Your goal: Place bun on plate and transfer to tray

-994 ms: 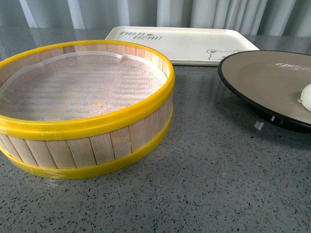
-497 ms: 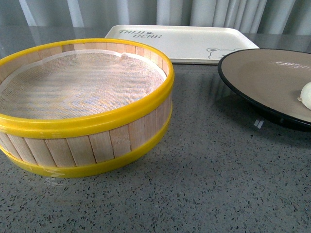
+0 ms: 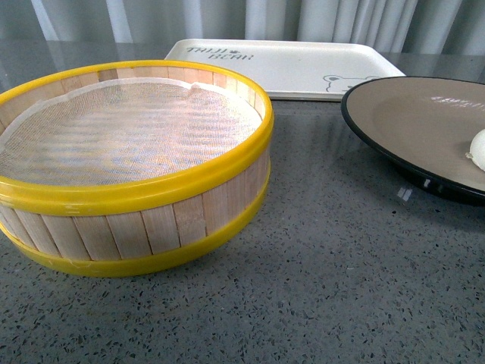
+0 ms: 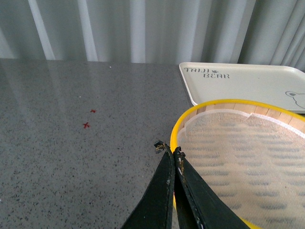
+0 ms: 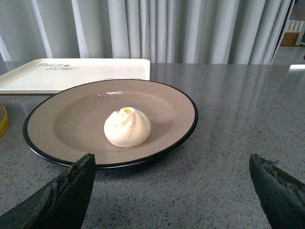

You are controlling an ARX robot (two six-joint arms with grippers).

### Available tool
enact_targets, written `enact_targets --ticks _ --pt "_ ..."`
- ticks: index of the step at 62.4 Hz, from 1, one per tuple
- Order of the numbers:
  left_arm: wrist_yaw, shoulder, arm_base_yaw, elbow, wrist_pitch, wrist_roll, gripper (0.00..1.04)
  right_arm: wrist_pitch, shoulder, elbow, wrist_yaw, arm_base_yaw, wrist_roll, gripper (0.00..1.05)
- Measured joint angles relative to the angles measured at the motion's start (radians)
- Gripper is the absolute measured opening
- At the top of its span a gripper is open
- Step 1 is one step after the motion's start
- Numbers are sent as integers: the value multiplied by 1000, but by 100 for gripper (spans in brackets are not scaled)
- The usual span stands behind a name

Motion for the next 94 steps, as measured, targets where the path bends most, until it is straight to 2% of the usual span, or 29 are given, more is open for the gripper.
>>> enact_targets --ticks 14,20,27,72,75,82,94 --pt "62 -93 60 -93 0 0 4 0 0 0 0 0 0 96" --pt "157 -131 136 -118 -8 0 4 0 0 0 0 0 0 96" --pt "163 -167 164 -141 -17 0 4 0 0 0 0 0 0 96" --pt "167 -387 169 -223 -126 1 4 0 0 0 0 0 0 96" --pt "167 -403 169 -223 -144 1 4 0 0 0 0 0 0 96" --pt "168 -535 169 -222 -306 1 4 0 0 0 0 0 0 96" --pt "168 -566 169 -222 -315 0 4 0 0 0 0 0 0 96"
